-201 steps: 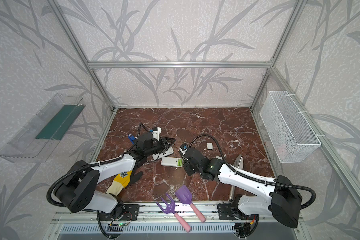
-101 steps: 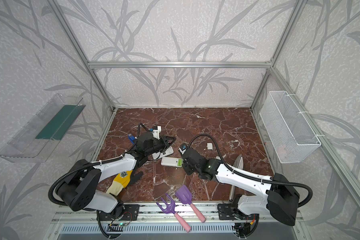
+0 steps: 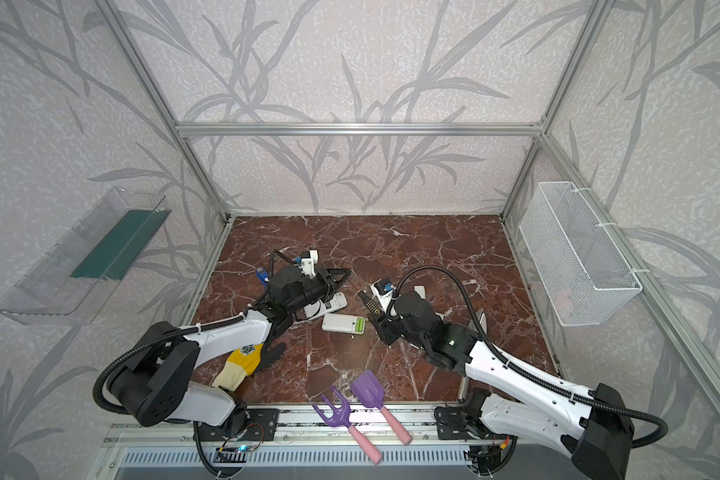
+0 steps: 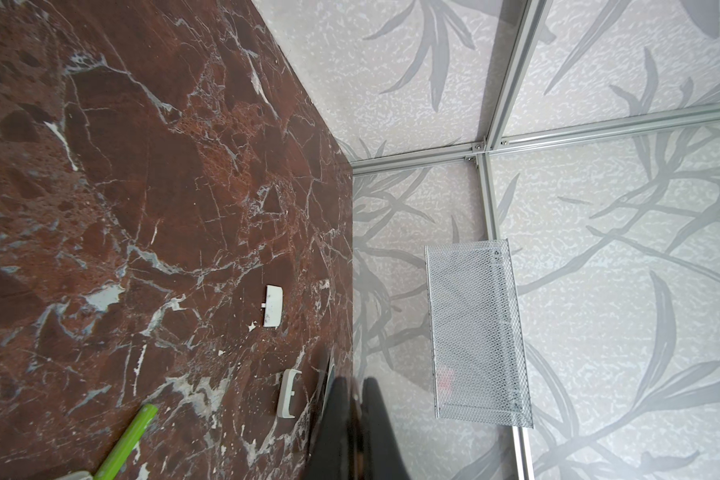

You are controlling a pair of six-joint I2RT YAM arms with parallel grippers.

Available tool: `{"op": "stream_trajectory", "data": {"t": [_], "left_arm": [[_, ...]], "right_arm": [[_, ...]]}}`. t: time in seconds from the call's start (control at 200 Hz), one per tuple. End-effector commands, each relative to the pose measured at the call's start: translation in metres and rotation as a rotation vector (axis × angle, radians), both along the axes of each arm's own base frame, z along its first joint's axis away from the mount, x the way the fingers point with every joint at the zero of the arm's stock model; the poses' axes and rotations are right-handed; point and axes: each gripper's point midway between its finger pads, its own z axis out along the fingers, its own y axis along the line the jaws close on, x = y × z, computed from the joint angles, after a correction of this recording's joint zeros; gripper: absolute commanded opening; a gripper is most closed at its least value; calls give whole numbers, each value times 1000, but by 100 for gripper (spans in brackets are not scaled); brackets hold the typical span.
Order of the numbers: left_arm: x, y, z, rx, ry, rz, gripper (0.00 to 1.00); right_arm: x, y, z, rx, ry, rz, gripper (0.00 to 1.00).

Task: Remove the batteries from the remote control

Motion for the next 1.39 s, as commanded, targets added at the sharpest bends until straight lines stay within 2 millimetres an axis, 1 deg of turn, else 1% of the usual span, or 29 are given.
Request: {"op": "stream_trajectory", "data": {"t": [0.0, 0.04, 0.105, 0.205, 0.31, 0.395, 0.455, 0.565, 0.765, 0.92, 1.2, 1.34, 1.39], "left_arm": [[0, 6, 16, -68, 50, 30, 0], [0, 7, 16, -74, 64, 33, 0], [0, 6, 23, -108, 54, 27, 0], [0, 3, 33, -160, 44, 9, 0], [0, 1, 31, -205, 69, 5, 0], [1, 1, 29, -231, 87, 5, 0], [1, 0, 29, -234, 94, 1, 0], [1, 0, 25, -220, 111, 0, 0], [2, -2, 25, -225, 110, -9, 0], [4, -3, 21, -228, 118, -9, 0], [4, -5, 19, -233, 120, -18, 0], [4, -6, 18, -232, 121, -23, 0], [4, -6, 18, -231, 121, -25, 0]], "right_arm": [[2, -2, 21, 56, -47, 31, 61], [3, -4, 24, 58, -58, 31, 62], [5, -6, 27, 57, -71, 29, 62], [5, -2, 34, 80, -80, 64, 60], [2, 8, 40, 98, -75, 117, 58], [2, 13, 37, 89, -53, 129, 55], [4, 13, 32, 73, -40, 123, 53], [7, 13, 30, 70, -41, 114, 49], [9, 15, 33, 67, -50, 116, 42], [10, 15, 35, 68, -60, 116, 37], [11, 19, 38, 78, -62, 127, 32], [12, 21, 37, 72, -58, 130, 24], [13, 21, 36, 69, -59, 129, 18]]}}
